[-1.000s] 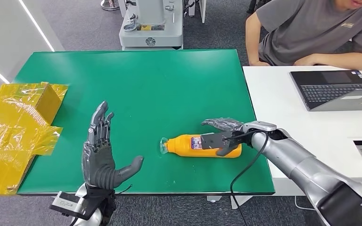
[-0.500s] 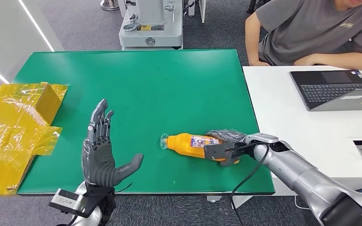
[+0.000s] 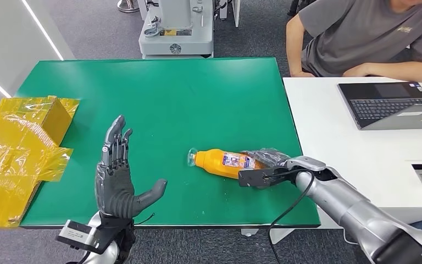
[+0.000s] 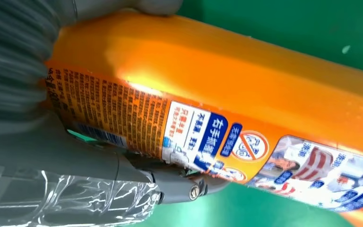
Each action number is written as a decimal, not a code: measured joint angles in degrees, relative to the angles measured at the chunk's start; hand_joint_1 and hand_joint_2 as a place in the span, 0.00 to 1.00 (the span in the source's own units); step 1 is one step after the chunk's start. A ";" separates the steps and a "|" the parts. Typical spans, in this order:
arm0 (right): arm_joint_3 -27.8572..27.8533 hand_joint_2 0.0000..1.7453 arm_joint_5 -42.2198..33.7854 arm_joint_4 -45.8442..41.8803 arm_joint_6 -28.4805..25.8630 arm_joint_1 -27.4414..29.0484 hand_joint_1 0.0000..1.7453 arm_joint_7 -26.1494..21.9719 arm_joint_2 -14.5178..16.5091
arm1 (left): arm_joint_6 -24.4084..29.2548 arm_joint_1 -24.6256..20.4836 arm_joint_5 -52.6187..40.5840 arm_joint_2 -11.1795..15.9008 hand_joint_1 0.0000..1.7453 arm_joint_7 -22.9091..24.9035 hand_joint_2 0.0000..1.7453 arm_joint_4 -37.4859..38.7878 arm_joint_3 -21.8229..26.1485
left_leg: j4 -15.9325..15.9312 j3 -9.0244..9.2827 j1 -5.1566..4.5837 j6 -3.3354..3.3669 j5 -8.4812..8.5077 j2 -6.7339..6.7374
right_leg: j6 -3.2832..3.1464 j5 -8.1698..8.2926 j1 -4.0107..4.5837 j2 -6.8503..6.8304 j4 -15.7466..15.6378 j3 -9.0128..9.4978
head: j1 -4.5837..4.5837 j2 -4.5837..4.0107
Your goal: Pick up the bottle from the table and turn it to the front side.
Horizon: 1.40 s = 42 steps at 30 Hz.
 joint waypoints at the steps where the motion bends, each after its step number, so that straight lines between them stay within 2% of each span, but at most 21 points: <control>1: -0.20 1.00 0.15 -0.04 -0.27 0.15 1.00 -0.15 0.05 | 0.02 0.00 0.03 0.00 0.00 0.00 1.00 0.00 0.00 | 0.00 0.00 0.00 0.00 0.00 0.00 | 0.00 0.00 0.00 0.00 0.00 0.00 | 0.00 0.00; 8: -1.50 1.00 1.19 -0.10 -2.37 1.13 1.00 -1.16 0.64 | 0.21 0.01 0.14 -0.01 0.00 0.00 1.00 0.00 0.00 | -0.01 -0.02 0.00 0.00 0.00 -0.01 | 0.00 -0.01 0.00 -0.01 0.00 -0.01 | -0.01 0.00; 12: -3.02 1.00 2.10 -0.44 -5.73 2.04 1.00 -1.44 1.31 | 0.33 0.06 0.16 -0.04 0.00 -0.02 1.00 0.00 0.00 | -0.01 -0.02 0.00 0.00 0.00 -0.01 | 0.00 -0.01 0.01 -0.01 0.01 -0.02 | -0.01 0.00; 16: -6.19 1.00 3.43 -2.07 -12.63 4.06 1.00 -1.00 2.41 | 0.52 0.17 -0.02 -0.22 0.00 -0.02 1.00 0.00 0.00 | -0.01 -0.03 0.01 0.00 0.00 -0.01 | 0.00 -0.01 0.01 -0.01 0.00 -0.02 | 0.00 0.00; 20: -8.99 1.00 4.92 -4.09 -16.30 5.97 1.00 -0.58 3.25 | 0.68 0.19 -0.26 -0.28 0.00 -0.02 1.00 0.01 0.00 | -0.01 -0.04 0.01 0.00 -0.01 -0.02 | 0.00 -0.02 0.01 -0.04 0.00 -0.02 | 0.00 0.00; 24: -12.55 1.00 7.92 -8.10 -23.73 9.38 1.00 0.06 4.13 | 0.62 0.19 -0.34 -0.28 0.00 0.05 1.00 0.02 0.00 | -0.02 -0.06 0.00 -0.01 -0.02 -0.04 | -0.01 -0.04 0.01 -0.07 0.00 -0.03 | -0.01 0.00; 29: -16.18 1.00 9.32 -12.35 -27.17 12.56 1.00 0.31 4.95 | 0.38 0.14 -0.22 -0.31 0.00 0.43 1.00 0.03 0.00 | -0.02 -0.07 0.00 -0.01 -0.05 -0.03 | -0.02 -0.06 0.01 -0.06 0.00 -0.07 | 0.00 0.00; 37: -24.54 1.00 13.28 -23.72 -46.21 21.78 1.00 -1.95 8.40 | -2.69 -1.28 3.85 -0.89 0.00 3.12 1.00 1.47 0.00 | -0.02 -0.09 0.01 -0.01 -0.09 -0.05 | -0.01 -0.10 0.01 -0.09 0.00 -0.10 | -0.01 0.00; 42: -27.18 1.00 13.48 -30.08 -51.62 26.11 1.00 -4.92 11.11 | -4.96 -3.61 6.67 -1.45 0.00 5.31 1.00 3.45 0.00 | -0.03 -0.10 0.01 -0.02 -0.12 -0.02 | -0.02 -0.12 0.01 -0.06 0.00 -0.12 | 0.00 0.00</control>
